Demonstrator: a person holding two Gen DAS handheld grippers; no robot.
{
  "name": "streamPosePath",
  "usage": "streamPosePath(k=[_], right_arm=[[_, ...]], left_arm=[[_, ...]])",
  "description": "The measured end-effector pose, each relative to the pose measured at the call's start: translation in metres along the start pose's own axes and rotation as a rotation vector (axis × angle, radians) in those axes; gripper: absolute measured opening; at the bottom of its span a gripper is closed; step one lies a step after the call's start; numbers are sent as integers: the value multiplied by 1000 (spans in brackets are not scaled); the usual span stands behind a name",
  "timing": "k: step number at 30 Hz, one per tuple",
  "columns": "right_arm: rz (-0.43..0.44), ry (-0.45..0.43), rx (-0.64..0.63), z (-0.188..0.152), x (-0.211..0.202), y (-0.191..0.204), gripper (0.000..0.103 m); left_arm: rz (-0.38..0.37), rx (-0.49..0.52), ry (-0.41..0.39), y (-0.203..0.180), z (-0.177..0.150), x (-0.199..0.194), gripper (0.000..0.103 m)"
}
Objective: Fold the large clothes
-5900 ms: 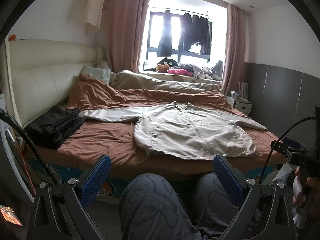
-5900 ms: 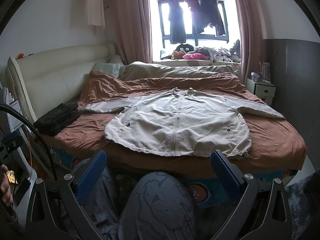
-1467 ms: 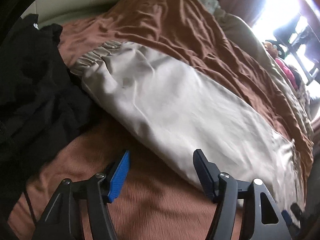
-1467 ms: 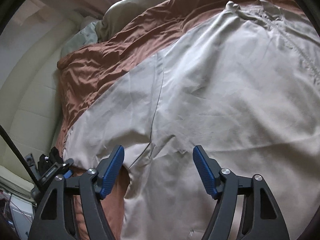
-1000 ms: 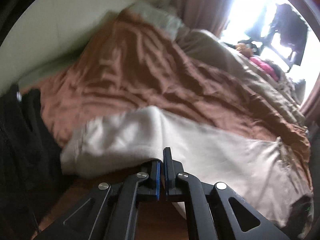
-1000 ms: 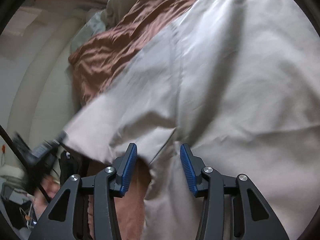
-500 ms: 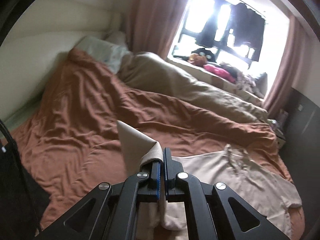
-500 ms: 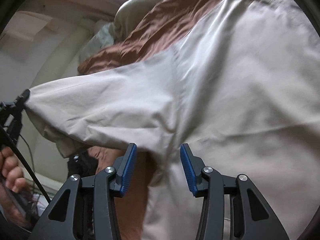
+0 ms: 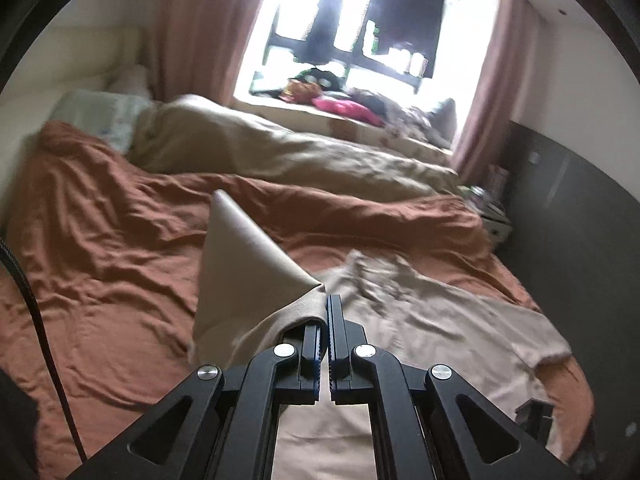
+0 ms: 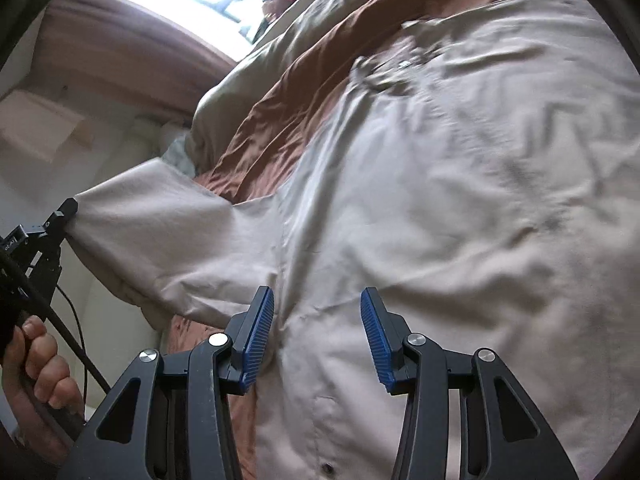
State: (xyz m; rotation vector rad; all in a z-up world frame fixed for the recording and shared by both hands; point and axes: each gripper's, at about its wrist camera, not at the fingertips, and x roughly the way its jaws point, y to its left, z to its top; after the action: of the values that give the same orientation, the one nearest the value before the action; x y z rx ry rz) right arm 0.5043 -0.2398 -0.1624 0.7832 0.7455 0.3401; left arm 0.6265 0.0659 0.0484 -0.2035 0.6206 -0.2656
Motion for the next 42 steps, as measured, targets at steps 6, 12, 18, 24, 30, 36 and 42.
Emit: streamPosePath(k=[6,12,18,24,30,36,42], right_arm=[[-78,-72,48,-12,-49,-14,78],[-102,-70,96,-6,-54,-29,78],[-87,-53,59,-4,-44,-17,78],[-86,24,-90,-15,-6,16,78],[-215,66,-265,-23,36,56,78],[-330,117,-394,-37,77,86,78],[-448,218,-520,-54,128,86,78]], left_arm=[[-66,48,85,-41,-20,27,2],[-168,71,318,-60,-54,74,61],[-109,69,338,-28,-79,62,82],[34,35,326,33,-93,36,82],[105,-23,334,79,-120,25,71],[141,-58,385,108,-146,30,51],[151,-80,428,119,-166,48,47]])
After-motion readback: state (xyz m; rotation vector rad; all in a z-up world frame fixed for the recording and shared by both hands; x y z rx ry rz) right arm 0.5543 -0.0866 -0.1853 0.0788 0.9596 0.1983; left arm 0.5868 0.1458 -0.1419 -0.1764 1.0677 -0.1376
